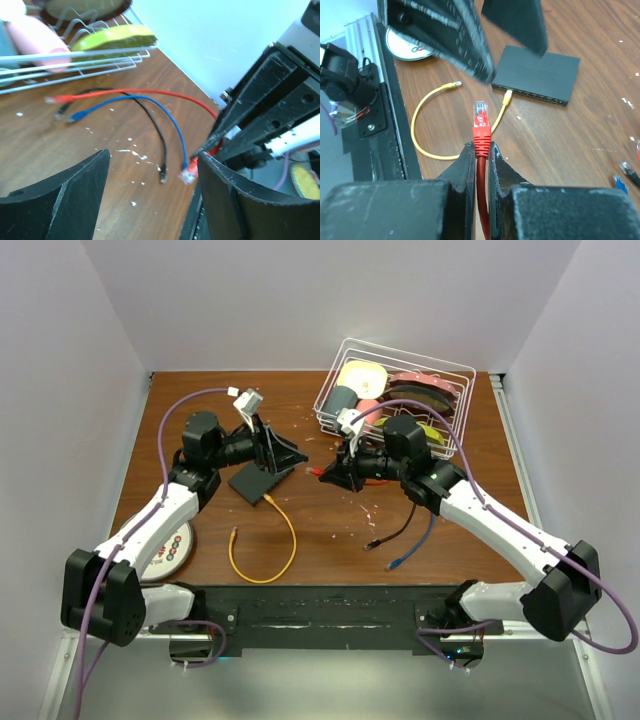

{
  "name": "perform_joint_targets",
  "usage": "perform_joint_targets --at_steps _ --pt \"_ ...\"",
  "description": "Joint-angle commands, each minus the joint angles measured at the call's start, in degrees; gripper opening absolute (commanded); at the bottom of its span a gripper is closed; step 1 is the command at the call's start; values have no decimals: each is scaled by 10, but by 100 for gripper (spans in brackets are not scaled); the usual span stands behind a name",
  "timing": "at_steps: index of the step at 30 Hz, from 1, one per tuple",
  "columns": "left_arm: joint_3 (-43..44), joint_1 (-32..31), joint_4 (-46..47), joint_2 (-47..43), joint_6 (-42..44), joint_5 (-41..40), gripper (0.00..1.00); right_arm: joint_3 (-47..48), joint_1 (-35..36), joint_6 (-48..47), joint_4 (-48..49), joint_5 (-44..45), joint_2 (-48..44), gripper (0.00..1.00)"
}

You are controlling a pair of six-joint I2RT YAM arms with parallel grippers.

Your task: Insert the plug into the switch port

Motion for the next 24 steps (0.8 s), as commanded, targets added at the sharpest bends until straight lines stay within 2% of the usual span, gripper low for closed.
perform_joint_targets --at_steps 1,15,18,20,21,24 --pt "-3 4 66 9 -46 60 74 28 4 2 51 41 8 0" --pt "-6 4 96 47 -70 83 66 44 15 8 73 46 18 0" --pt "-9 4 113 49 -79 91 59 44 15 24 74 44 17 0" --pt "-13 4 126 51 -89 101 45 42 16 26 77 44 19 0" --pt "-14 4 142 52 -94 104 29 42 16 27 77 44 21 0" --pt "-18 4 172 53 -112 118 0 41 17 30 81 48 24 0"
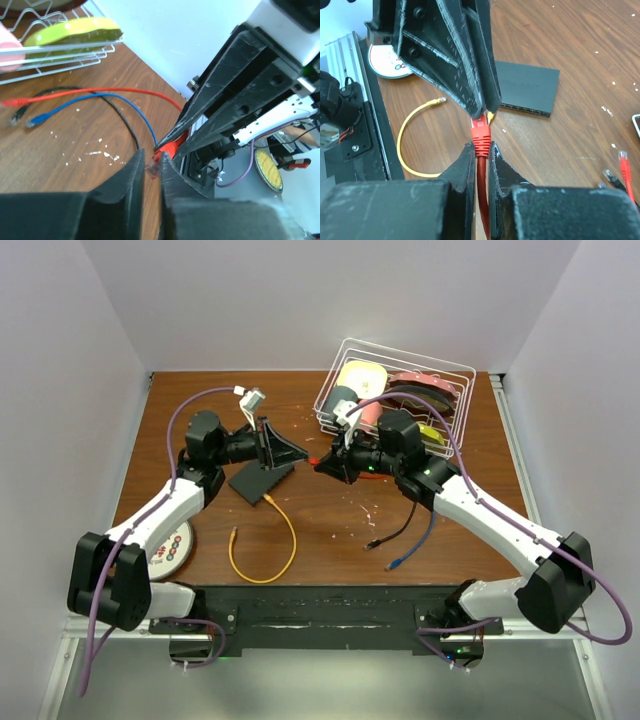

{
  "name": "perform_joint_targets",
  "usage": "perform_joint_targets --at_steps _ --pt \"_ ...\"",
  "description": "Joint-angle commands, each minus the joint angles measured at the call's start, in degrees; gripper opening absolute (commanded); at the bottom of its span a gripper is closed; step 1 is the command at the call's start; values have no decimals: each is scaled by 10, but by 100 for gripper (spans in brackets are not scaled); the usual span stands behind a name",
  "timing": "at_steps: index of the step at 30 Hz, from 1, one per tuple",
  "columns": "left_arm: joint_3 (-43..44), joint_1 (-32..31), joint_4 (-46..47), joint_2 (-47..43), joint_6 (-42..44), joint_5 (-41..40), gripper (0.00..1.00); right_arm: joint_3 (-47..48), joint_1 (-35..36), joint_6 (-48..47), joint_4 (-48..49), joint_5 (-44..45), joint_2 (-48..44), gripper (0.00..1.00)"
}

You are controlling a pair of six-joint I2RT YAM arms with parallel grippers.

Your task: Insert the plug into the switch port

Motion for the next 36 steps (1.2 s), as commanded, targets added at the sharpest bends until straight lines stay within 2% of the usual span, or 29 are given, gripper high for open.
perform_joint_targets --at_steps 1,3,5,6,7,10,19,29,36 --pt "-10 4 64 1 -29 28 0 23 5 15 40 3 -4 0" --pt "-12 4 65 0 -26 31 0 24 6 16 37 7 0 0" --pt "-14 4 61 -4 -19 28 0 27 6 17 36 9 2 8" --pt "-14 4 53 -6 -17 27 0 28 6 17 35 12 2 13" --pt "-14 4 50 -7 -11 25 0 30 6 19 36 13 3 29" --pt "-13 4 42 -7 -6 25 0 34 6 21 37 19 6 44" --pt "-11 4 26 -9 3 16 0 51 19 12 20 54 16 46" --pt "-8 4 1 -10 -1 -16 0 57 85 -22 -30 211 19 46" --pt "-9 4 3 -14 -11 -29 0 42 108 -8 -18 321 11 41"
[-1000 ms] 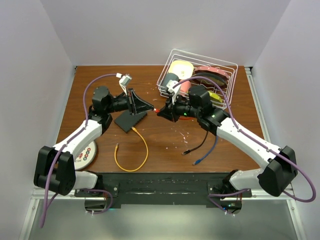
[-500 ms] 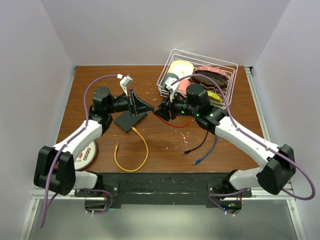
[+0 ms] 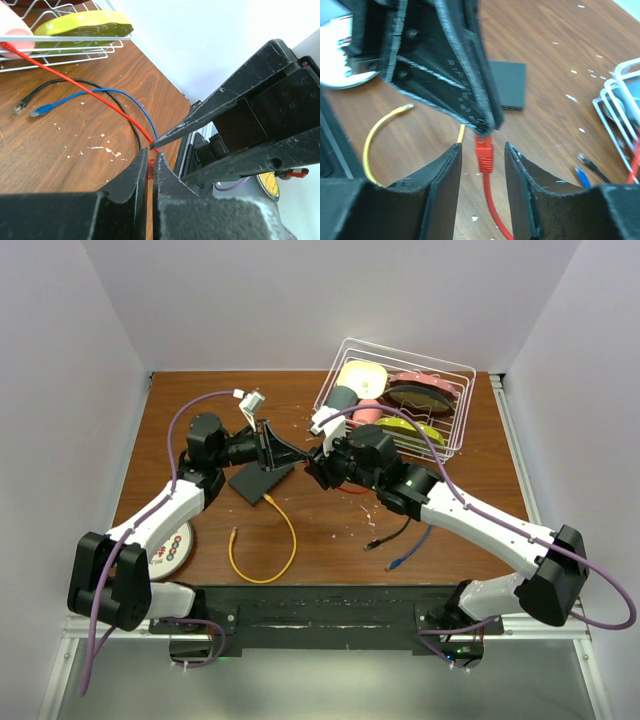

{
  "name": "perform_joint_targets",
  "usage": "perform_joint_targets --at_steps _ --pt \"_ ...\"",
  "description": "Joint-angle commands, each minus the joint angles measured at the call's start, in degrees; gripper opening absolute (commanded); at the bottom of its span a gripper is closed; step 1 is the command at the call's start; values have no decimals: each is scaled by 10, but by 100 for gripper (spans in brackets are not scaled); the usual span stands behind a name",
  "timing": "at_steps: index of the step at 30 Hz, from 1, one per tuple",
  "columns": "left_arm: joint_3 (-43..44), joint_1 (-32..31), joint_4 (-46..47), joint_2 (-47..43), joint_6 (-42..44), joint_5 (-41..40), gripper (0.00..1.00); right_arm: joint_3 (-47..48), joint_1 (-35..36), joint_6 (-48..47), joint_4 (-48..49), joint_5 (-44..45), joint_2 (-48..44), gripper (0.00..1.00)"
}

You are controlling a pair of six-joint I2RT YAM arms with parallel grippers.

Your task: Insert the plug into the switch port

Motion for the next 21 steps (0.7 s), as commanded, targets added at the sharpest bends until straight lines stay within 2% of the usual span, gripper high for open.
perform_joint_targets --at_steps 1,12,21 --pt "2 -1 12 -14 1 -9 0 8 7 0 18 99 -10 41" --pt "0 -1 14 -15 -3 -9 0 2 10 15 21 47 5 40" --pt "-1 -1 17 -14 -4 -12 0 -15 18 17 27 38 -3 40"
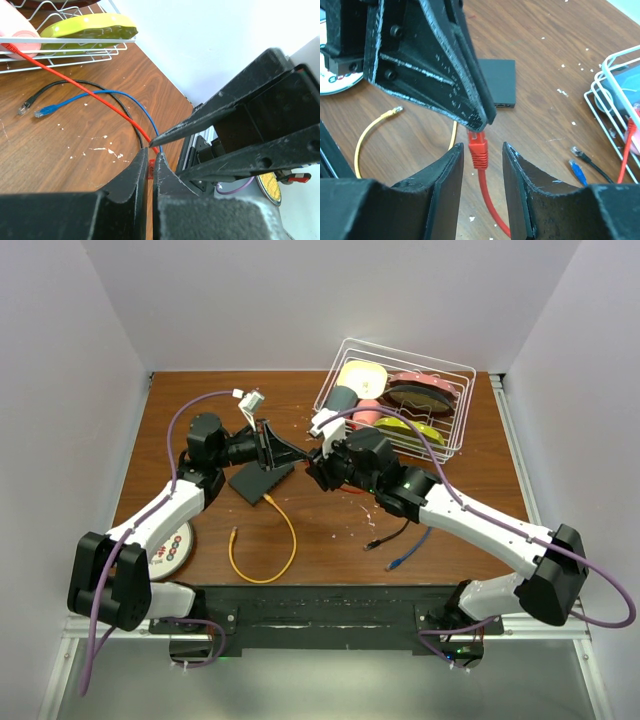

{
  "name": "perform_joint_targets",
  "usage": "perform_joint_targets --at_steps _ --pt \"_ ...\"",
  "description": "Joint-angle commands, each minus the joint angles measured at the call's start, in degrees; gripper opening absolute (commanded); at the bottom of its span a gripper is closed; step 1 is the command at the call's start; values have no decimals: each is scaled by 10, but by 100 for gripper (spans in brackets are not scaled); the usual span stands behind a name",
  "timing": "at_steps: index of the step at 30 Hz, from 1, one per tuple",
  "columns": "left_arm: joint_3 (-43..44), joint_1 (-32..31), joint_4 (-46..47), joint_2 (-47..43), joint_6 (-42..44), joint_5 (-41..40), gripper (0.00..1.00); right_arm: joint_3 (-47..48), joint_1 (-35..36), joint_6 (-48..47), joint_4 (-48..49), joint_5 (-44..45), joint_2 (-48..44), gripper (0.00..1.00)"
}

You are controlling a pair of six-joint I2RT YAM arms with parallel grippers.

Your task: Insert the plug into the switch port

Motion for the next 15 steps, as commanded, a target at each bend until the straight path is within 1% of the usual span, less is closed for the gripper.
perform_joint_targets --at_steps 1,5,10,15 --pt "-1 -1 19 -13 -3 -1 0 -8 6 8 17 -7 -3 39" --pt "0 -1 19 -15 -4 -1 0 -16 8 12 14 0 1 37" --pt "0 -1 20 -14 -4 1 0 -23 9 21 31 22 2 26" --pt "-1 -1 21 -14 -6 4 0 -17 9 36 33 63 12 1"
